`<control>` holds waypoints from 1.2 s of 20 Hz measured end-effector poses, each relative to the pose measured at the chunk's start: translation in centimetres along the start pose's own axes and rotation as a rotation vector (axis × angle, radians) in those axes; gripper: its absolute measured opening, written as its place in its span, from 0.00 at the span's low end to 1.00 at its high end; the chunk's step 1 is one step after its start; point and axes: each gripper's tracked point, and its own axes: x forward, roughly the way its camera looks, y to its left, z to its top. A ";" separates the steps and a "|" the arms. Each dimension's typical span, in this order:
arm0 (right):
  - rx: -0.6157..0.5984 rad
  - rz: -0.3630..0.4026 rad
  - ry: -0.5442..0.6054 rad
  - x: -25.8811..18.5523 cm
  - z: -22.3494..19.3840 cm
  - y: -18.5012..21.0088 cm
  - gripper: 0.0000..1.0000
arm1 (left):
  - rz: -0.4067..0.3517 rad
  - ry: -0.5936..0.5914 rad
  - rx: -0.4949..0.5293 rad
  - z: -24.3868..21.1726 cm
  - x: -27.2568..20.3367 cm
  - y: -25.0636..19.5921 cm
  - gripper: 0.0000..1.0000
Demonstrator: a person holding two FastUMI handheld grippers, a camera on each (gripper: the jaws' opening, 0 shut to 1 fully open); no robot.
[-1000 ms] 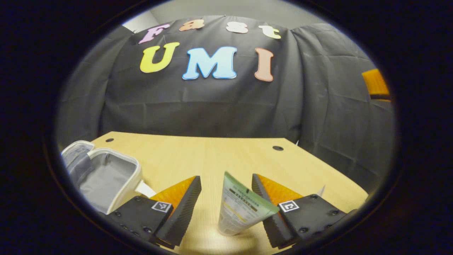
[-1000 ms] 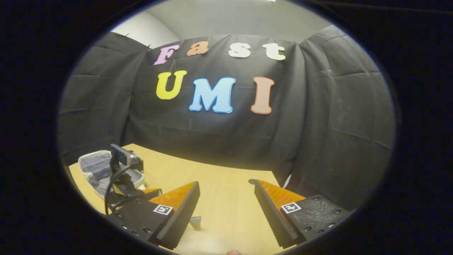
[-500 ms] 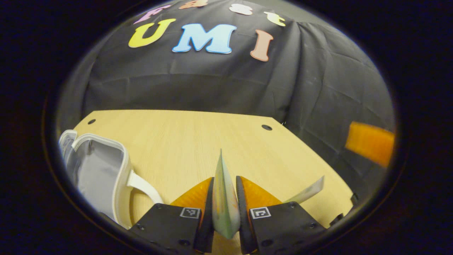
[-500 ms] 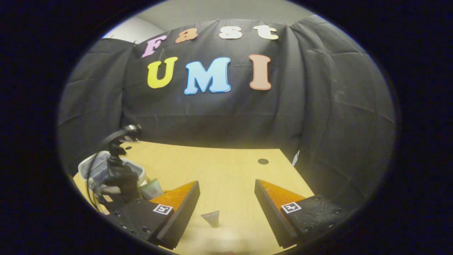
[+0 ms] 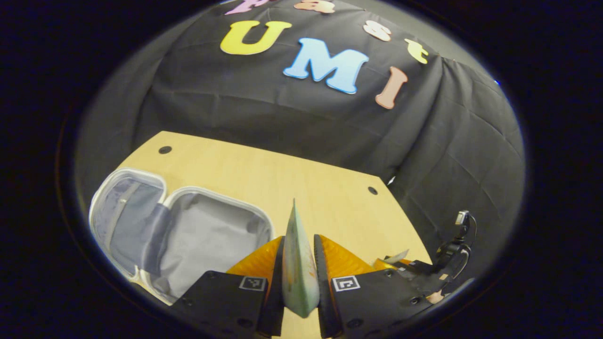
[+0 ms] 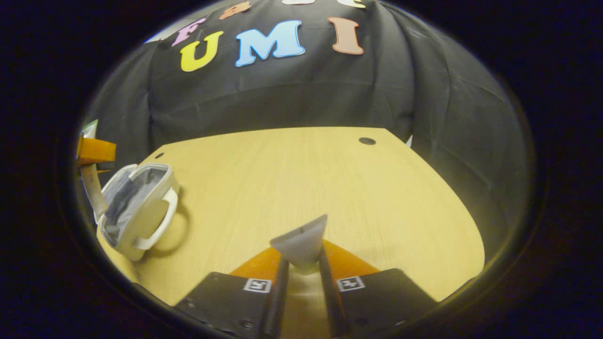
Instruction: First open the suitcase, pack the skin care products into it, and then close the suitcase.
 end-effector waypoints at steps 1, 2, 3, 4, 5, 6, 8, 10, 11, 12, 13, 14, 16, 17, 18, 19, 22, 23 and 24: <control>0.024 0.023 0.028 -0.4 -0.8 0.7 0.31 | 0.015 0.013 -0.023 -0.2 -0.1 2.0 0.36; 0.045 0.027 0.041 -1.3 -0.8 1.3 0.28 | 0.032 0.028 -0.046 -0.6 -0.2 4.0 0.37; 0.062 0.028 0.041 -2.2 -0.5 2.1 0.27 | 0.050 0.050 -0.060 -1.1 0.1 5.9 0.37; 0.078 0.044 0.045 -3.2 -0.3 3.5 0.21 | 0.078 0.081 -0.062 -1.9 0.5 8.0 0.37; 0.091 0.080 0.054 -4.3 -0.2 5.9 0.23 | 0.103 0.127 -0.061 -3.3 1.2 10.0 0.37; 0.103 0.141 0.063 -5.8 0.2 9.6 0.19 | 0.128 0.198 -0.057 -4.9 2.1 12.0 0.36; 0.112 0.228 0.087 -7.5 0.7 14.6 0.23 | 0.187 0.308 -0.033 -7.3 3.1 14.9 0.37; 0.111 0.322 0.115 -9.2 1.2 20.0 0.19 | 0.233 0.339 0.017 -8.1 3.8 16.6 0.42; 0.115 0.359 0.125 -9.6 1.3 22.0 0.19 | 0.230 0.316 0.040 -7.4 3.7 16.5 0.65; 0.121 0.390 0.133 -9.7 1.5 23.9 0.19 | 0.238 0.276 0.066 -6.4 3.2 16.5 0.80; 0.123 0.415 0.143 -9.5 1.4 25.3 0.19 | 0.232 0.236 0.094 -5.4 2.8 16.4 0.95; 0.115 0.437 0.160 -9.3 1.3 27.1 0.23 | 0.226 0.170 0.126 -3.7 1.7 16.1 0.95; 0.089 0.470 0.186 -8.4 0.8 29.3 0.23 | 0.223 0.079 0.155 -1.4 -0.9 16.1 0.97; 0.066 0.487 0.221 -7.4 -0.2 30.6 0.23 | 0.227 0.021 0.148 0.0 -2.9 16.3 0.96; 0.049 0.487 0.249 -6.5 -0.9 31.2 0.23 | 0.232 -0.016 0.135 0.7 -4.6 16.7 0.96; 0.029 0.485 0.273 -5.5 -1.6 31.9 0.23 | 0.245 -0.044 0.119 1.3 -6.4 17.5 0.96; 0.008 0.491 0.243 -3.6 -1.7 33.3 0.35 | 0.339 -0.108 0.093 2.9 -11.5 22.3 0.96; 0.014 0.488 0.200 -3.9 -0.8 33.4 0.59 | 0.399 -0.124 0.079 3.3 -13.5 24.9 0.96; 0.004 0.466 0.151 -4.1 0.2 33.1 0.83 | 0.428 -0.133 0.065 3.7 -14.6 26.5 0.96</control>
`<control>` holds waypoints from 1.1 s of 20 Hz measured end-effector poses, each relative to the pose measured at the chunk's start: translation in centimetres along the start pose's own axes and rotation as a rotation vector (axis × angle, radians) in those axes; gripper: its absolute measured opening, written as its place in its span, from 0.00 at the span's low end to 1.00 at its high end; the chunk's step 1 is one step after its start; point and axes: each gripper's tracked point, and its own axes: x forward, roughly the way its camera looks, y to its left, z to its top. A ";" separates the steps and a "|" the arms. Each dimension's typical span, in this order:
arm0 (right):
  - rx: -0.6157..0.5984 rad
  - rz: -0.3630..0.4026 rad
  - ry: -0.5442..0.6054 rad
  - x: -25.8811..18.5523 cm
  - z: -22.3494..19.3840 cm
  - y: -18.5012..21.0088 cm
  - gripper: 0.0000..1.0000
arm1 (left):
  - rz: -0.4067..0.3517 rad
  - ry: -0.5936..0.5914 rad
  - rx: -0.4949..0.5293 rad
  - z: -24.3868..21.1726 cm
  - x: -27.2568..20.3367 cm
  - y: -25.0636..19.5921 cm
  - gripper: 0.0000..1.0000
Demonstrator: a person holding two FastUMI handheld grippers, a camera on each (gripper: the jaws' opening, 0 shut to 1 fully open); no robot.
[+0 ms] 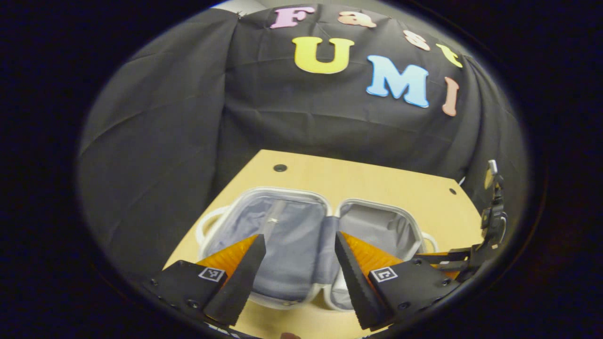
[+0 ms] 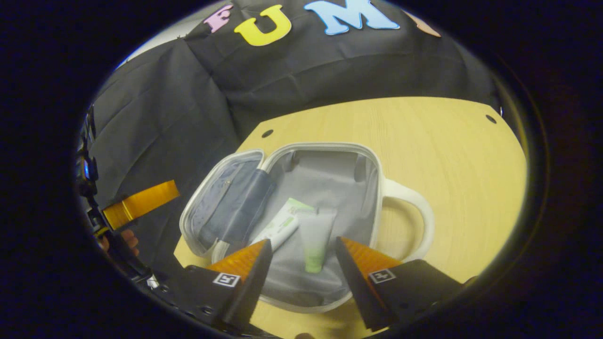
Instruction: First open the suitcase, pack the skin care products into it, and then close the suitcase.
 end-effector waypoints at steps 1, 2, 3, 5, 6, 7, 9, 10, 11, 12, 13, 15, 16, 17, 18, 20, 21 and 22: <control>-0.029 -0.024 -0.040 -0.6 0.9 -0.4 0.92 | 0.026 -0.001 -0.016 0.1 -0.3 1.7 0.96; -0.054 -0.044 -0.074 -1.6 1.7 -0.6 0.94 | 0.046 -0.002 -0.029 0.2 -0.4 3.4 0.97; -0.071 -0.061 -0.106 -2.5 2.4 -0.8 0.94 | 0.070 -0.002 -0.038 0.2 -0.3 5.3 0.97; -0.094 -0.104 -0.203 -5.0 4.6 -1.3 0.94 | 0.118 0.008 -0.049 0.6 0.3 9.9 0.97; -0.126 -0.167 -0.291 -7.6 6.5 -2.4 0.94 | 0.134 0.027 -0.060 1.3 1.4 13.3 0.96; -0.145 -0.206 -0.333 -8.9 7.4 -3.1 0.94 | 0.129 0.037 -0.064 1.7 2.1 14.7 0.96; -0.205 -0.318 -0.444 -12.6 10.2 -4.8 0.94 | 0.114 0.079 -0.086 2.2 4.4 17.5 0.96; -0.223 -0.369 -0.489 -14.3 11.3 -5.6 0.94 | 0.096 0.122 -0.109 2.1 6.5 19.2 0.97; -0.228 -0.411 -0.522 -16.0 12.2 -6.3 0.94 | 0.081 0.145 -0.127 1.9 7.9 20.1 0.97; -0.227 -0.436 -0.538 -16.9 12.6 -6.7 0.94 | 0.048 0.186 -0.161 1.1 9.7 20.7 0.96; -0.222 -0.456 -0.545 -17.6 13.0 -7.1 0.94 | 0.019 0.214 -0.191 0.4 11.1 21.1 0.96; -0.205 -0.487 -0.553 -18.7 13.5 -7.7 0.94 | -0.007 0.267 -0.260 -1.1 13.7 22.0 0.97; -0.192 -0.496 -0.546 -19.0 13.6 -8.0 0.94 | -0.007 0.291 -0.295 -2.0 14.9 22.6 0.96; -0.174 -0.502 -0.530 -19.0 13.4 -8.2 0.94 | -0.020 0.315 -0.342 -3.5 16.5 22.9 0.97; -0.166 -0.503 -0.524 -19.0 13.5 -8.3 0.94 | -0.031 0.326 -0.370 -4.2 17.1 22.7 0.97; -0.153 -0.508 -0.518 -19.1 13.5 -8.6 0.94 | -0.074 0.328 -0.458 -4.7 17.9 22.0 0.96; -0.149 -0.511 -0.519 -19.2 13.6 -8.7 0.94 | -0.079 0.334 -0.502 -5.1 18.3 21.8 0.92; -0.146 -0.516 -0.519 -19.3 13.6 -8.9 0.94 | -0.072 0.324 -0.517 -5.2 18.5 22.2 0.77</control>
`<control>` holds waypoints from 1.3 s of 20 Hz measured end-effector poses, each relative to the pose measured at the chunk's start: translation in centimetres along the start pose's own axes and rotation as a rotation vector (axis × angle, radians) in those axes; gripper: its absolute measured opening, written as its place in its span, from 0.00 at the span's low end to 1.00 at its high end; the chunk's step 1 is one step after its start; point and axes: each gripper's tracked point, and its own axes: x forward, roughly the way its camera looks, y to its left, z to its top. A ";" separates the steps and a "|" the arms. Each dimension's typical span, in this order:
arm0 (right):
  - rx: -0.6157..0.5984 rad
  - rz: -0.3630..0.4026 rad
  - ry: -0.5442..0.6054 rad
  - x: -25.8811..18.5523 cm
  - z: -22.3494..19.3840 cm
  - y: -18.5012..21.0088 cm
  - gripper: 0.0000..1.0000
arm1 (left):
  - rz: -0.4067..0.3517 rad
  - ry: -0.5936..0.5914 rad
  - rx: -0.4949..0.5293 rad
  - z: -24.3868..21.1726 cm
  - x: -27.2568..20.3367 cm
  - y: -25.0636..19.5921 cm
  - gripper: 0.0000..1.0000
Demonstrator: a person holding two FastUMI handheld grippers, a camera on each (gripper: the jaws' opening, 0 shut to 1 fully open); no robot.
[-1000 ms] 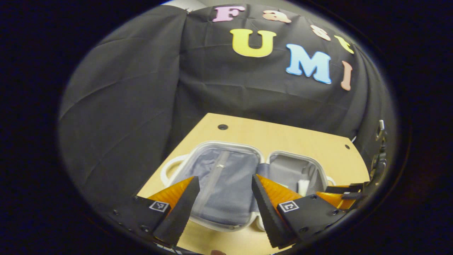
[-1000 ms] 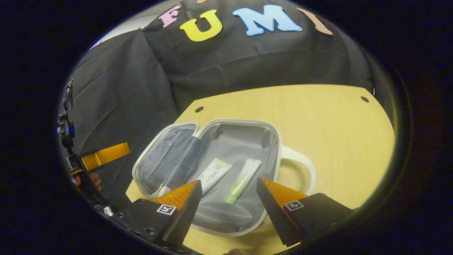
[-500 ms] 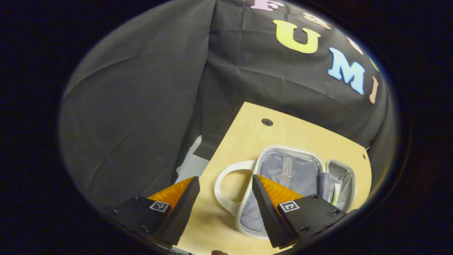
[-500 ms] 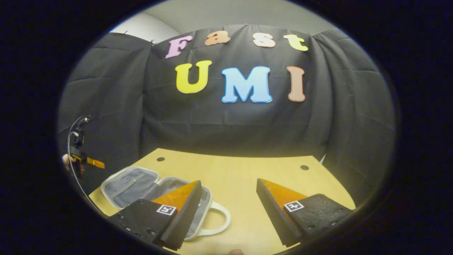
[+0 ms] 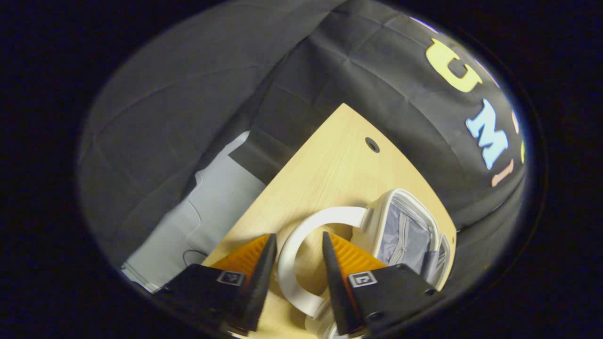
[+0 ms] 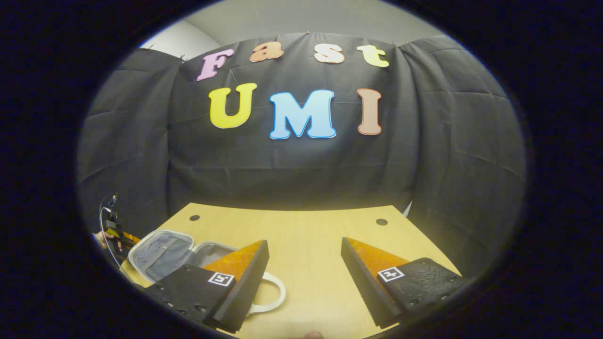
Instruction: First open the suitcase, pack the skin care products into it, and then close the suitcase.
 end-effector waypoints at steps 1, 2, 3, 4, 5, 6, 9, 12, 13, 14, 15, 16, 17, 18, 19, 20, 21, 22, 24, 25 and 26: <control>0.006 0.000 0.001 0.1 0.0 0.1 0.94 | 0.014 0.001 0.006 -0.2 0.3 0.9 0.63; 0.011 0.000 0.001 0.1 -0.1 0.1 0.94 | 0.023 0.015 0.007 -0.3 -0.1 1.1 0.48; 0.018 -0.007 0.001 0.0 -0.1 -0.5 0.94 | 0.033 0.030 0.024 -0.6 -0.3 1.1 0.33; 0.024 -0.010 -0.001 0.1 -0.2 -0.7 0.94 | 0.056 0.016 0.065 -0.2 -1.2 0.6 0.18; 0.029 -0.012 -0.004 0.1 -0.1 -0.9 0.94 | 0.060 -0.002 0.100 0.3 -1.8 -0.1 0.18; 0.035 -0.014 -0.008 -0.1 0.1 -1.2 0.94 | 0.061 -0.021 0.138 0.9 -2.7 -1.2 0.13; 0.041 -0.020 -0.036 0.0 0.6 -2.6 0.94 | 0.008 -0.098 0.192 3.4 -7.5 -6.1 0.12; 0.043 -0.013 -0.051 -0.1 0.8 -3.8 0.94 | -0.096 -0.205 0.206 5.6 -14.7 -13.7 0.12; 0.045 -0.008 -0.058 -0.2 0.8 -4.3 0.94 | -0.126 -0.233 0.219 5.6 -17.1 -16.4 0.12; 0.046 -0.004 -0.064 -0.1 0.8 -4.9 0.94 | -0.151 -0.253 0.236 5.2 -19.1 -19.5 0.12; 0.046 0.001 -0.069 0.0 0.8 -5.4 0.94 | -0.171 -0.268 0.257 4.6 -20.7 -22.2 0.12; 0.045 0.006 -0.071 0.2 0.7 -5.9 0.94 | -0.189 -0.274 0.276 3.1 -21.7 -24.3 0.12; 0.045 0.011 -0.074 0.2 0.8 -6.6 0.94 | -0.220 -0.284 0.292 1.9 -22.6 -27.2 0.12; 0.047 0.016 -0.078 0.2 0.9 -7.3 0.94 | -0.255 -0.289 0.308 0.4 -23.3 -30.3 0.12; 0.049 0.022 -0.086 0.1 1.2 -8.0 0.94 | -0.286 -0.289 0.331 -1.3 -24.1 -33.1 0.12; 0.049 0.028 -0.095 0.1 1.4 -8.6 0.94 | -0.313 -0.288 0.348 -3.5 -24.5 -36.0 0.12; 0.043 0.038 -0.104 0.1 1.4 -9.6 0.94 | -0.346 -0.273 0.367 -6.4 -24.8 -39.8 0.12; 0.037 0.048 -0.111 0.1 1.6 -10.3 0.94 | -0.374 -0.259 0.373 -8.6 -24.5 -42.3 0.12; 0.015 0.081 -0.122 -0.2 1.5 -11.5 0.94 | -0.403 -0.226 0.389 -13.4 -22.5 -46.9 0.12; -0.006 0.099 -0.120 -0.3 1.2 -12.2 0.94 | -0.401 -0.213 0.397 -16.3 -20.9 -48.7 0.15; -0.033 0.121 -0.112 -0.3 0.7 -12.7 0.94 | -0.397 -0.191 0.410 -19.1 -19.0 -50.2 0.12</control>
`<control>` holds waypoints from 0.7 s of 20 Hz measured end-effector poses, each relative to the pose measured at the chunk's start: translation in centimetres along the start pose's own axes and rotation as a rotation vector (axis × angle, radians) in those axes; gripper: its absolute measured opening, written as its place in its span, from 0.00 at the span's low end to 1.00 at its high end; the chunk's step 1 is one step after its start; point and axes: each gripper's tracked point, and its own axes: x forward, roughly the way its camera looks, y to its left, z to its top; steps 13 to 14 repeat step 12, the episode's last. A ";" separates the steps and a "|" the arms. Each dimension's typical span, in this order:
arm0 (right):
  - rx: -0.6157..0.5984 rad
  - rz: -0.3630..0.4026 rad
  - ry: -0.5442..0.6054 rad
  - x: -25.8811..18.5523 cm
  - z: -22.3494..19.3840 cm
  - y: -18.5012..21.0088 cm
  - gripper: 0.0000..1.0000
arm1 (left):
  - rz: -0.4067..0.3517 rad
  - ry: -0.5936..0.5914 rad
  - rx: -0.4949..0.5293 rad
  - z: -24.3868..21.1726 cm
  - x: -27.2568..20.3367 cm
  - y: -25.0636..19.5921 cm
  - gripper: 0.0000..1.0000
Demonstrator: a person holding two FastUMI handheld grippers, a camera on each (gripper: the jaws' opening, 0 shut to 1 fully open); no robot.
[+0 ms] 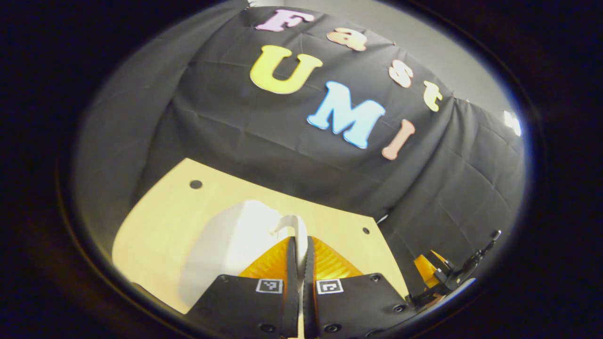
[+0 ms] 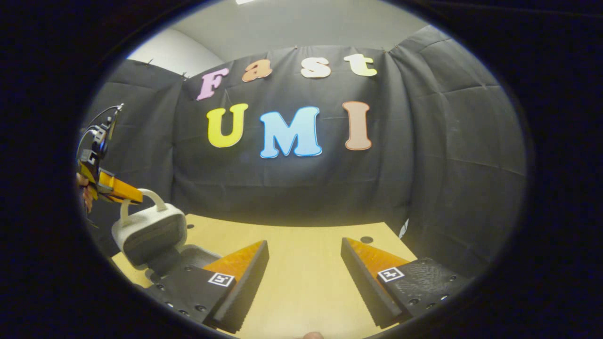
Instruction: First open the suitcase, pack the skin care products into it, and then close the suitcase.
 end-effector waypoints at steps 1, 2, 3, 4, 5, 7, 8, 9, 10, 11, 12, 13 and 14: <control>-0.033 0.034 0.013 -0.3 -1.0 -0.8 0.94 | 0.011 0.042 0.020 -4.8 3.2 -3.1 0.12; -0.045 0.054 0.018 -0.6 -1.4 -1.3 0.94 | 0.023 0.077 0.042 -7.5 4.9 -4.5 0.12; -0.054 0.065 0.025 -0.8 -1.8 -1.8 0.94 | 0.034 0.110 0.062 -10.0 6.6 -5.3 0.12; -0.058 0.074 0.031 -1.0 -2.1 -2.3 0.94 | 0.051 0.142 0.088 -12.3 7.9 -5.8 0.12; -0.056 0.074 0.032 -1.1 -2.5 -2.8 0.94 | 0.065 0.180 0.107 -14.4 8.9 -5.9 0.12; -0.045 0.063 0.033 -1.2 -2.6 -3.6 0.94 | 0.092 0.234 0.133 -17.4 10.4 -5.2 0.12; -0.039 0.054 0.031 -1.2 -2.6 -3.9 0.94 | 0.101 0.241 0.137 -18.2 11.1 -5.0 0.12; -0.039 0.034 0.029 -1.2 -2.7 -4.4 0.94 | 0.105 0.249 0.143 -19.1 11.8 -4.8 0.12; -0.037 0.024 0.033 -1.2 -2.8 -4.6 0.94 | 0.105 0.252 0.150 -19.5 12.1 -4.7 0.12; -0.033 0.015 0.038 -1.3 -2.9 -4.7 0.87 | 0.109 0.247 0.161 -19.7 12.2 -4.6 0.13; -0.028 0.013 0.042 -1.4 -3.0 -4.7 0.87 | 0.113 0.239 0.175 -19.8 12.3 -4.6 0.12; -0.028 0.013 0.042 -1.4 -3.0 -4.7 0.87 | 0.113 0.239 0.175 -19.8 12.3 -4.6 0.12; -0.028 0.013 0.042 -1.4 -3.0 -4.7 0.87 | 0.113 0.239 0.175 -19.8 12.3 -4.6 0.12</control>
